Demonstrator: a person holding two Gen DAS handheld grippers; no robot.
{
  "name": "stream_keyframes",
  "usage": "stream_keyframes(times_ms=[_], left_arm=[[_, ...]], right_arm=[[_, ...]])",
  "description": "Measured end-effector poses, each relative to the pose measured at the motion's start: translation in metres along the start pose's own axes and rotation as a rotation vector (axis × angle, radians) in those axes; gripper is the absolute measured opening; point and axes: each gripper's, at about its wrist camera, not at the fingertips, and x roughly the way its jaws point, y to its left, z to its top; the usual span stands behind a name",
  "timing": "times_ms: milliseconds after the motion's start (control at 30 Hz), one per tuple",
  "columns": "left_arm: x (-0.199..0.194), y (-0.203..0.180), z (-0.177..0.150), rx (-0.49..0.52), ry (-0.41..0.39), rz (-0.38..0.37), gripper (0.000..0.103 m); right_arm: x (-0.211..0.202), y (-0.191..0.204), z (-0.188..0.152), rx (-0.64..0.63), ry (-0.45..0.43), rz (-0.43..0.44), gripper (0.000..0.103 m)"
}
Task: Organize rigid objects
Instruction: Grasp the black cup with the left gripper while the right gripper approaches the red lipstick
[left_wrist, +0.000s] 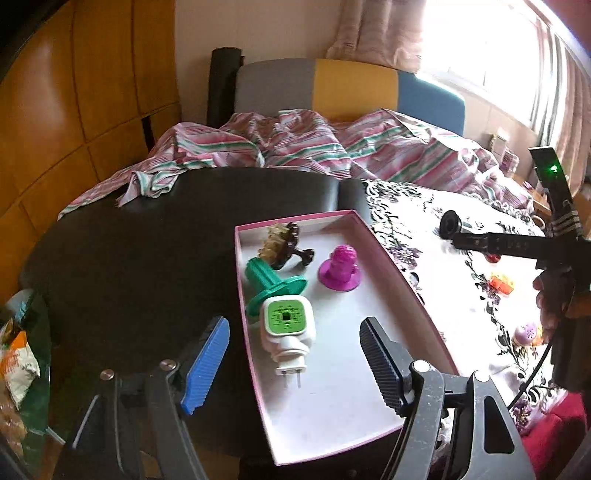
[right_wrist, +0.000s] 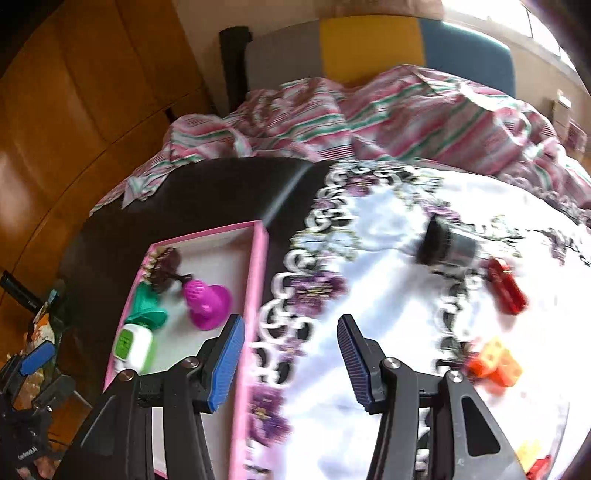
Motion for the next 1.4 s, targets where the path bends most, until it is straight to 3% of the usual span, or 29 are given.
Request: stream_keyframes(times_ms=[433, 667, 733, 833, 1167, 1400], left_arm=[[0.01, -0.051, 0.02, 0.106, -0.004, -0.054, 0.078], [0.025, -0.086, 0.034, 0.159, 0.012, -0.082, 0.078], [0.03, -0.095, 0.036, 0.168, 0.019, -0.093, 0.079], [0.04, -0.109, 0.041, 0.169, 0.04, -0.117, 0.079], [0.079, -0.163, 0.072, 0.177, 0.096, -0.205, 0.087], [0.118, -0.213, 0.104, 0.183, 0.125, -0.261, 0.094]], right_arm=[[-0.044, -0.121, -0.003, 0.191, -0.075, -0.161, 0.053], [-0.053, -0.198, -0.028, 0.397, -0.129, -0.233, 0.053], [-0.053, -0.215, -0.033, 0.473, -0.104, -0.248, 0.053], [-0.063, -0.226, -0.036, 0.527, -0.148, -0.255, 0.053], [-0.068, -0.246, -0.046, 0.671, -0.15, -0.244, 0.053], [-0.07, -0.247, -0.047, 0.688, -0.152, -0.226, 0.054]])
